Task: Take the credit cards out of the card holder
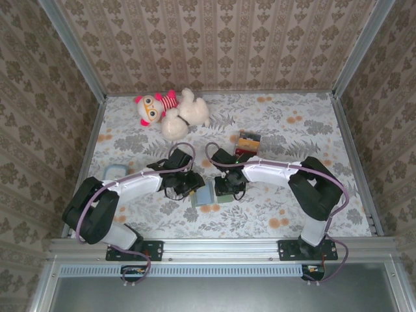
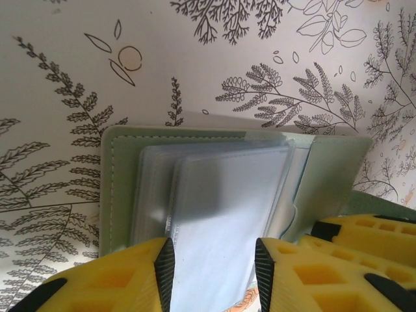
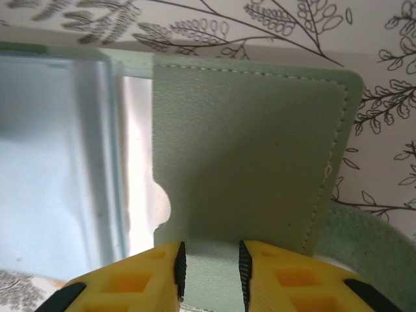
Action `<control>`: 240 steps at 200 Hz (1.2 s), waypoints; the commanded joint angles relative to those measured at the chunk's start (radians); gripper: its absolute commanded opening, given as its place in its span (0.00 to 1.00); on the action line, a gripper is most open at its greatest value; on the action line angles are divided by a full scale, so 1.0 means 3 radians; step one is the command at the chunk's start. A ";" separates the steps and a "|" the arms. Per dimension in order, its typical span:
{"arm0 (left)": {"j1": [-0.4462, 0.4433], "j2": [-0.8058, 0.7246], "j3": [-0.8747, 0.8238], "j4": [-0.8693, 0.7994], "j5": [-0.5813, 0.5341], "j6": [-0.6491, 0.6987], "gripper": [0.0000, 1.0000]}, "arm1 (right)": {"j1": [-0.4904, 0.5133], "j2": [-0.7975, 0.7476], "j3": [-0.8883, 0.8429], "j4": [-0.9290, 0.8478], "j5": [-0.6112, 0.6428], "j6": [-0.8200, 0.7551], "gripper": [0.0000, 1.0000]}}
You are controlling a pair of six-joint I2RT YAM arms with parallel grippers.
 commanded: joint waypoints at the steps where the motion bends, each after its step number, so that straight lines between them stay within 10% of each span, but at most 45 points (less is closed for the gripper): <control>1: 0.0015 0.0019 -0.0005 -0.0105 -0.0008 -0.0041 0.41 | -0.0013 0.0086 -0.0070 -0.0006 -0.0026 0.0062 0.32; 240: -0.0057 0.0065 0.0140 0.0394 0.0493 0.0198 0.39 | -0.0137 0.0225 -0.0260 0.0358 -0.0322 0.0072 0.29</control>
